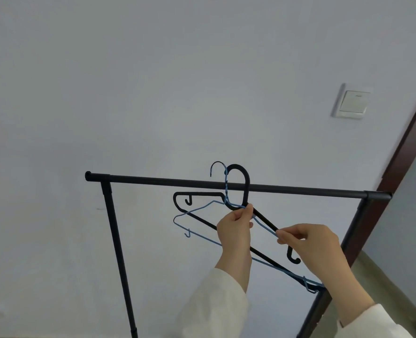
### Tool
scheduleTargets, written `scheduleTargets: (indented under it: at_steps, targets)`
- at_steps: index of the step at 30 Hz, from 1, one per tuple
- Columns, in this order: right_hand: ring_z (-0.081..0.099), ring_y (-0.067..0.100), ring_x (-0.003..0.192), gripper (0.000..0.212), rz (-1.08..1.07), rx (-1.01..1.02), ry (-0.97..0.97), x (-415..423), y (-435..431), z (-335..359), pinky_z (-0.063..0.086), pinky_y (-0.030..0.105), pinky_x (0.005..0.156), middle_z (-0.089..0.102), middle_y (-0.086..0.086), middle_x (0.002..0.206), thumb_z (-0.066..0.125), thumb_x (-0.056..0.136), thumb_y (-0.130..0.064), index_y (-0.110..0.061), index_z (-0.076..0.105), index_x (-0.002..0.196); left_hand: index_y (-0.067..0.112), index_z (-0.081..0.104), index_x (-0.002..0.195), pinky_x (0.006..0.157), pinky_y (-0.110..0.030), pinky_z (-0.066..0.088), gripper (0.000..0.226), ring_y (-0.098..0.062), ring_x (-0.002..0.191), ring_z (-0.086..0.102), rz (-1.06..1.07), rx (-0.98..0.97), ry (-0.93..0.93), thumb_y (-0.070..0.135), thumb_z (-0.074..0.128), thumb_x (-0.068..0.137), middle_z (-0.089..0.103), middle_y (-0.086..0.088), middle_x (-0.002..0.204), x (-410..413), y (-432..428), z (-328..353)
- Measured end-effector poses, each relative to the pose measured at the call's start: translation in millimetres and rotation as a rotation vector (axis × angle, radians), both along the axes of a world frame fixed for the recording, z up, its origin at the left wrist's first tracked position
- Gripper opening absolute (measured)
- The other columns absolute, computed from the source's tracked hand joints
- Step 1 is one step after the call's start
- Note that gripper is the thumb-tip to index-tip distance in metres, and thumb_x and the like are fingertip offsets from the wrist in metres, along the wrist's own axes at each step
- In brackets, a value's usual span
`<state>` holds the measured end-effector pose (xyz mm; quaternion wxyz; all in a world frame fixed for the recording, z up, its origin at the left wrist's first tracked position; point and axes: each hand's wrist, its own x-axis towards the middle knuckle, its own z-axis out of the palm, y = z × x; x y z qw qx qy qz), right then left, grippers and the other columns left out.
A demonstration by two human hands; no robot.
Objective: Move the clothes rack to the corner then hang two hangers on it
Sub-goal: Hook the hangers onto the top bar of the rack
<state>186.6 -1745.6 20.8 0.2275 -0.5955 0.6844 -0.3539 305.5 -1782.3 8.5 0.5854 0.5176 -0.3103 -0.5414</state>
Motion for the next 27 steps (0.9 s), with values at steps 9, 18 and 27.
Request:
scheduleTargets:
  at_steps: [9,18,27]
  targets:
    - [0.061,0.011,0.071,0.020,-0.027,-0.010,0.122,3.9,-0.2,1.5,0.045,0.026,0.057,0.068,-0.013,0.073,0.061,0.082,-0.036,-0.036,0.060,0.062,0.018,0.064,0.073,0.056,-0.012,0.033,0.021,0.001,0.067,0.054,-0.022,-0.035,-0.045,0.033,0.057,0.086,0.058,0.013,0.071,8.6,-4.2,-15.1]
    - [0.060,0.012,0.065,0.018,-0.026,0.035,0.189,7.5,5.6,-2.9,0.046,0.026,0.055,0.070,-0.003,0.076,0.057,0.084,-0.037,-0.029,0.065,0.070,0.022,0.061,0.064,0.057,-0.013,0.032,0.026,-0.001,0.069,0.054,-0.032,-0.001,-0.067,0.034,0.056,0.086,0.058,0.014,0.071,7.4,3.1,-20.6]
    - [0.060,0.010,0.067,0.009,-0.043,0.033,0.166,2.5,13.8,-18.5,0.041,0.024,0.053,0.069,-0.012,0.078,0.059,0.082,-0.038,-0.033,0.064,0.077,0.019,0.061,0.068,0.058,-0.017,0.036,0.022,-0.004,0.068,0.055,-0.051,0.018,-0.088,0.031,0.057,0.086,0.061,0.014,0.072,3.1,13.6,-33.4]
